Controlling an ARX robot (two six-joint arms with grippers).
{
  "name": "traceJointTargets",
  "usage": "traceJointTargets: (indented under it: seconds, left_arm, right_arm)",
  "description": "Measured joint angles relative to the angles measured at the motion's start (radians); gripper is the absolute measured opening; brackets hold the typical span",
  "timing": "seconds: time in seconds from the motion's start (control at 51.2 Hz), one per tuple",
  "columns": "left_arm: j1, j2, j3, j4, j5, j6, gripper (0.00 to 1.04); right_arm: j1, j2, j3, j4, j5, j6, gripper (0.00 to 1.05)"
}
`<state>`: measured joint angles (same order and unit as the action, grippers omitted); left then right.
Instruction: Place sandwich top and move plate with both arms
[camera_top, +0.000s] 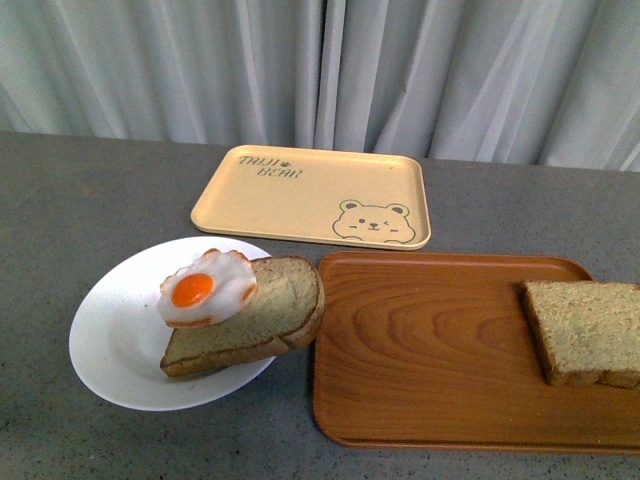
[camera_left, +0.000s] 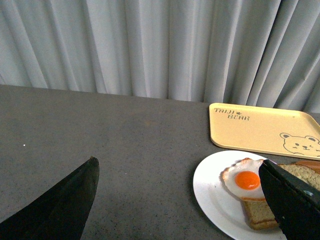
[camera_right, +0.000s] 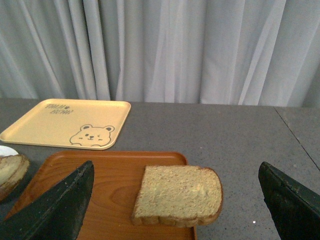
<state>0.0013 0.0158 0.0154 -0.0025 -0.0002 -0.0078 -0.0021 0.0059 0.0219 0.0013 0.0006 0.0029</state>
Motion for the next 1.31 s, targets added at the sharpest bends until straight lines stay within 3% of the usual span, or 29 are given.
traceJointTargets:
  seconds: [0.644,0.722,0.78,0.898,0.995,1.054,1.151,1.307]
  left_arm:
    - [0.0,0.0,0.0,0.0,0.0,0.0,0.96]
    - [0.0,0.0,0.0,0.0,0.0,0.0,0.96]
    - [0.0,0.0,0.0,0.0,-0.001,0.0,0.96]
    - [0.0,0.0,0.0,0.0,0.0,0.0,0.96]
    - [0.0,0.0,0.0,0.0,0.0,0.0,0.96]
    - [0.0,0.0,0.0,0.0,0.0,0.0,0.96]
    - [0.0,0.0,0.0,0.0,0.0,0.0,0.96]
    - [0.0,0.0,0.0,0.0,0.0,0.0,0.96]
  right_arm:
    - [0.0,0.0,0.0,0.0,0.0,0.0,0.96]
    - [0.051,0.121,0.054,-0.107,0.182,0.018,0.96]
    - [0.02,0.283,0.083,-0.054,0.228,0.024,0.96]
    - [-0.117,0.615,0.128,0.197,0.152,0.036,0.96]
    - [-0.244,0.92,0.193,0.412,0.027,0.079,0.96]
    - [-0.324,1.175,0.26,0.551,-0.098,0.145,0.96]
    - [-0.377,1.511,0.35,0.681,-0.187,0.26,0.96]
    - [-0.378,1.719,0.413,0.744,-0.222,0.373,0.96]
